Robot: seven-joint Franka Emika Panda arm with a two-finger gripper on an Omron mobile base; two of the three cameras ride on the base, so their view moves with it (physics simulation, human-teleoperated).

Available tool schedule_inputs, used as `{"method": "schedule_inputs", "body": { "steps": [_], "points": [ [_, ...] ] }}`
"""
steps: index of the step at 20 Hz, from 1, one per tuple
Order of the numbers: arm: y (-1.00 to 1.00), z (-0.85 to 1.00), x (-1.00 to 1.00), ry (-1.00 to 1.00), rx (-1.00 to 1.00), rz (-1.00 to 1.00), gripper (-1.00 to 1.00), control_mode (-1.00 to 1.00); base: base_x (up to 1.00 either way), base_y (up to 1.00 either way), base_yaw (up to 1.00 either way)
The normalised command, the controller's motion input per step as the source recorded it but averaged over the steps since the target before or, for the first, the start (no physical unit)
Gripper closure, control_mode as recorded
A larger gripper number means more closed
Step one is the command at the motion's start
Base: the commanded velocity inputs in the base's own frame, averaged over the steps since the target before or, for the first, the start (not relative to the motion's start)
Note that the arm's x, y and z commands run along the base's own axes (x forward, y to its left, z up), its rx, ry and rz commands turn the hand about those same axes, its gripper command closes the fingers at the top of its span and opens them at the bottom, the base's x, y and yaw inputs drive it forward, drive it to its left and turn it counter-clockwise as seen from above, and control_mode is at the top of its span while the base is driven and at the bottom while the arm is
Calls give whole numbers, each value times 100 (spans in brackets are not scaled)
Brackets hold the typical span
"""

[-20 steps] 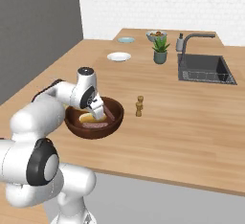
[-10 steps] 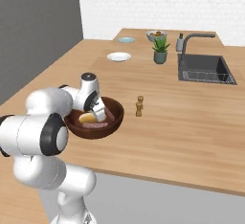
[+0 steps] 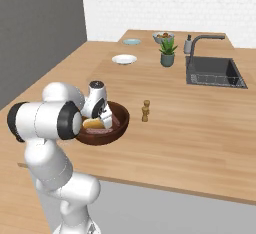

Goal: Place one bun and one sausage from the bowl on each plate.

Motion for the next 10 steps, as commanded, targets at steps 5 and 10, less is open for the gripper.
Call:
{"method": "schedule_inputs", "body": {
  "steps": [5,10],
  "points": [
    [0,-30,30,3,0,0,-100,-100,0,0,0],
    [0,-34,8,3,0,0,-100,-100,0,0,0]
  ]
}}
